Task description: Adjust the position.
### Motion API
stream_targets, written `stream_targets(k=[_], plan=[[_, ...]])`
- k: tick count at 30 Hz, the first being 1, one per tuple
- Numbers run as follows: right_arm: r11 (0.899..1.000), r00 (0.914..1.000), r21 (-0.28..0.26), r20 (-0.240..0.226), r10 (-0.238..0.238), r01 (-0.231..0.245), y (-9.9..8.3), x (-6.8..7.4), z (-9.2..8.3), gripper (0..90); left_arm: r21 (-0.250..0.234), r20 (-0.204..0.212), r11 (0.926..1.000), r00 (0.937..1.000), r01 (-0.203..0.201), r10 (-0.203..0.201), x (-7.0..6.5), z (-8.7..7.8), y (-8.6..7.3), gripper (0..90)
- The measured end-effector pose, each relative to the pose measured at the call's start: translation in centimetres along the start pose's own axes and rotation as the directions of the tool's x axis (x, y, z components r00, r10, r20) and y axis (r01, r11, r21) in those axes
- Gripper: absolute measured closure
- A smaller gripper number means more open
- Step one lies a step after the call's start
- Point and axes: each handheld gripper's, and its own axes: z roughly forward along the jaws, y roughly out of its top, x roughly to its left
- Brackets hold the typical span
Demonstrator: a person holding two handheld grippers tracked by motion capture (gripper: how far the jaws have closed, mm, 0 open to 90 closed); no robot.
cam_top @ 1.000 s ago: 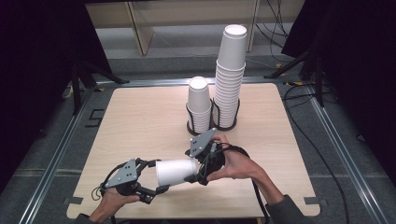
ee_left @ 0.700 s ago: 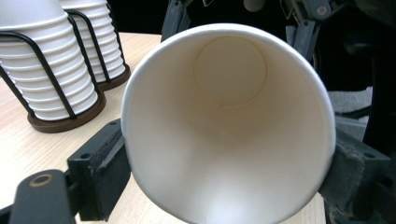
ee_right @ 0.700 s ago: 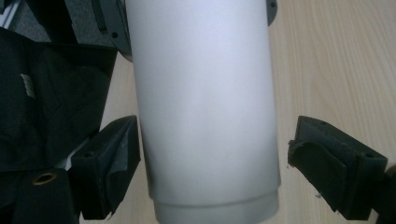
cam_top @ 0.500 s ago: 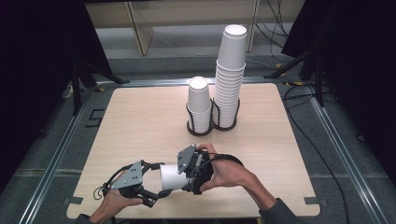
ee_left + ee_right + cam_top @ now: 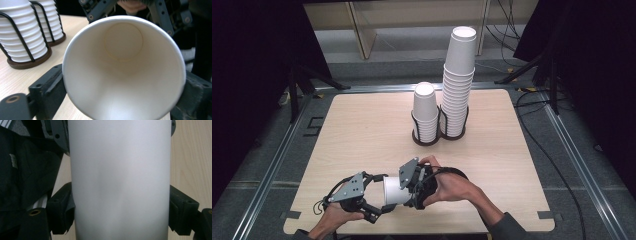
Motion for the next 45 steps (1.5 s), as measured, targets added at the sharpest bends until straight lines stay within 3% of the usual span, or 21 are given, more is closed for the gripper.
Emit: stream_targets(k=[4,7,11,14,17,18,21,24,26,27,29,34,38,40,45], plan=[[0.996,0.9982,-0.065,-0.022,0.056,-0.057,-0.6,-0.4,-0.3,22.8,-0.078,-0.009,0.9960,0.9990,0.044,-0.045,0.4,-0.6,0.2,8.5],[0.986,0.9941,-0.130,-0.009,0.108,-0.108,-1.5,-1.1,-0.7,22.6,-0.142,-0.033,0.9867,0.9959,0.079,-0.084,0.6,-1.3,0.4,13.1],[0.958,0.9825,-0.220,-0.006,0.186,-0.183,-2.8,-1.8,-1.3,22.5,-0.194,-0.030,0.9723,0.9898,0.131,-0.139,1.1,-1.8,0.4,11.8],[0.939,0.9782,-0.281,-0.001,0.208,-0.200,-3.3,-2.1,-1.8,22.4,-0.190,-0.050,0.9718,0.9871,0.140,-0.152,1.2,-1.8,0.4,13.8],[0.925,0.9715,-0.301,-0.021,0.236,-0.231,-3.4,-1.9,-2.2,22.4,-0.187,-0.055,0.9725,0.9869,0.139,-0.151,1.1,-1.7,0.4,13.9],[0.927,0.9776,-0.314,-0.023,0.209,-0.206,-3.4,-2.0,-2.2,22.4,-0.184,-0.057,0.9730,0.9867,0.139,-0.152,1.1,-1.7,0.4,14.0],[0.927,0.9837,-0.331,-0.018,0.179,-0.175,-3.3,-2.0,-2.1,22.3,-0.182,-0.056,0.9705,0.9837,0.158,-0.171,1.1,-1.6,0.3,14.0],[0.920,0.9842,-0.350,-0.038,0.173,-0.175,-3.1,-1.8,-1.8,22.3,-0.184,-0.040,0.9712,0.9861,0.151,-0.161,1.0,-1.4,0.4,12.8],[0.918,0.9873,-0.366,-0.027,0.156,-0.155,-2.9,-1.8,-1.6,22.2,-0.194,-0.031,0.9684,0.9857,0.156,-0.165,0.9,-1.2,0.4,13.0],[0.914,0.9827,-0.361,-0.048,0.179,-0.184,-2.9,-1.6,-1.5,22.2,-0.193,-0.033,0.9691,0.9862,0.153,-0.163,0.8,-1.2,0.5,12.4],[0.913,0.9869,-0.376,-0.048,0.154,-0.161,-2.7,-1.6,-1.2,22.2,-0.197,-0.032,0.9674,0.9852,0.159,-0.168,0.7,-1.1,0.5,9.4],[0.913,0.9862,-0.372,-0.071,0.150,-0.165,-2.2,-1.4,-0.3,22.1,-0.211,-0.033,0.9639,0.9843,0.163,-0.173,0.7,-1.1,0.6,5.1],[0.901,0.9826,-0.394,-0.101,0.156,-0.183,-2.0,-1.2,0.6,22.1,-0.230,-0.035,0.9592,0.9835,0.165,-0.178,0.7,-1.1,0.6,2.8],[0.899,0.9825,-0.397,-0.104,0.155,-0.184,-1.8,-1.1,1.0,22.0,-0.233,-0.026,0.9577,0.9833,0.169,-0.180,0.7,-1.1,0.6,3.7],[0.889,0.9817,-0.418,-0.117,0.150,-0.186,-1.7,-1.1,1.6,21.8,-0.229,-0.025,0.9581,0.9829,0.172,-0.183,0.7,-1.3,0.8,5.8]])
